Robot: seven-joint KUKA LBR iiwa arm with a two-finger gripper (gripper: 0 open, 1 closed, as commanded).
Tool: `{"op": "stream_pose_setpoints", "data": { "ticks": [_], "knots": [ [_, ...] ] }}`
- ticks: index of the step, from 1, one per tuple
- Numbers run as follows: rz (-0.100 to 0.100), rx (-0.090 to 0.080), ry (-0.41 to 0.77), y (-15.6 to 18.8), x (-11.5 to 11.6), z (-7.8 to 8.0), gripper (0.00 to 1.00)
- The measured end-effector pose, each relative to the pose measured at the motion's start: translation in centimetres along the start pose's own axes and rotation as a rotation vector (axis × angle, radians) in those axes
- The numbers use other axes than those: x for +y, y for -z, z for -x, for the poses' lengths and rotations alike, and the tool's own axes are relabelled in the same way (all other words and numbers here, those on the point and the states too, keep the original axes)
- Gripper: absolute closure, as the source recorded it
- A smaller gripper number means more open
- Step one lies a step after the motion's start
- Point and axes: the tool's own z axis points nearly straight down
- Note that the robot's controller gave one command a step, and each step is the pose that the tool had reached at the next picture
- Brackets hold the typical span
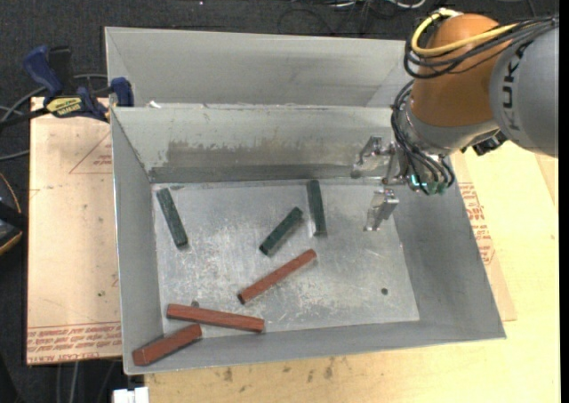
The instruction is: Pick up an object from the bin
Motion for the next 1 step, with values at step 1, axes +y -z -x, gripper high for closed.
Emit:
{"op": "stream_pose_setpoints", "data": {
  "ticks": [1],
  "knots": [
    [-0.001, -0.008, 0.002, 0.47, 0.02, 0.18, 0.00]
  ]
}}
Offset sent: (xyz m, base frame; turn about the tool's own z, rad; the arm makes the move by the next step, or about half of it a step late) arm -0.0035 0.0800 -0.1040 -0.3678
